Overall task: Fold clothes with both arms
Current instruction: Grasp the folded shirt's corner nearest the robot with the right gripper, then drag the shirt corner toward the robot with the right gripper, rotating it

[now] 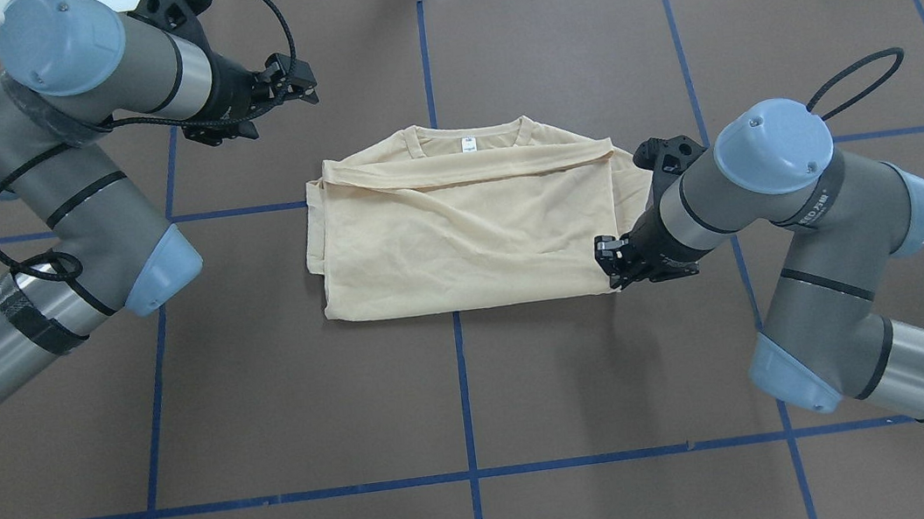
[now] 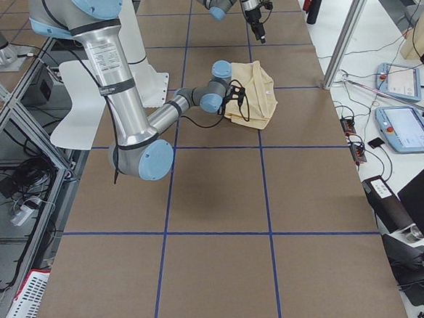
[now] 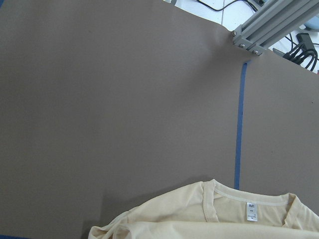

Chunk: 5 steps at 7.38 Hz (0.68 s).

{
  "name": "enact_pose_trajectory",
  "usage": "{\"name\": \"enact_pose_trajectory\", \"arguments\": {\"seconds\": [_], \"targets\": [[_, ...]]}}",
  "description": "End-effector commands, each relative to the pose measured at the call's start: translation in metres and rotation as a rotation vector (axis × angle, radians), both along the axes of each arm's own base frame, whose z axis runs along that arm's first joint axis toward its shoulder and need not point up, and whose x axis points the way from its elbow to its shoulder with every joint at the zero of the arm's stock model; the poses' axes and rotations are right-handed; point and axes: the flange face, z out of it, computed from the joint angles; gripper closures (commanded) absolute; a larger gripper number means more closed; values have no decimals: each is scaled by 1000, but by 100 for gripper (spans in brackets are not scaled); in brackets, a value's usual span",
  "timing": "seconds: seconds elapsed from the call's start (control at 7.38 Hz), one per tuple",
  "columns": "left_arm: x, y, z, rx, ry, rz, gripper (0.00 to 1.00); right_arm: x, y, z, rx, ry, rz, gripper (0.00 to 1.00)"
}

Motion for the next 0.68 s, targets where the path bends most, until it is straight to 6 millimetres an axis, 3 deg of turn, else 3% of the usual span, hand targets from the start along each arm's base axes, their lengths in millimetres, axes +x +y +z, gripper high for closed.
{"name": "enact_pose_trajectory", "arguments": {"seconds": [0.0,0.27,0.54], "targets": [[-1,1,6,-5,-6,-1,1,-3,66,-40,-68,-12,-159,100],[-2,0,9,-1,-15,-12,1,-26,108,-50,-151,-29,-274,100],[-3,1,18,-7,-25,-12,1,-37,142,-48,-195,-15,-313,100]]}}
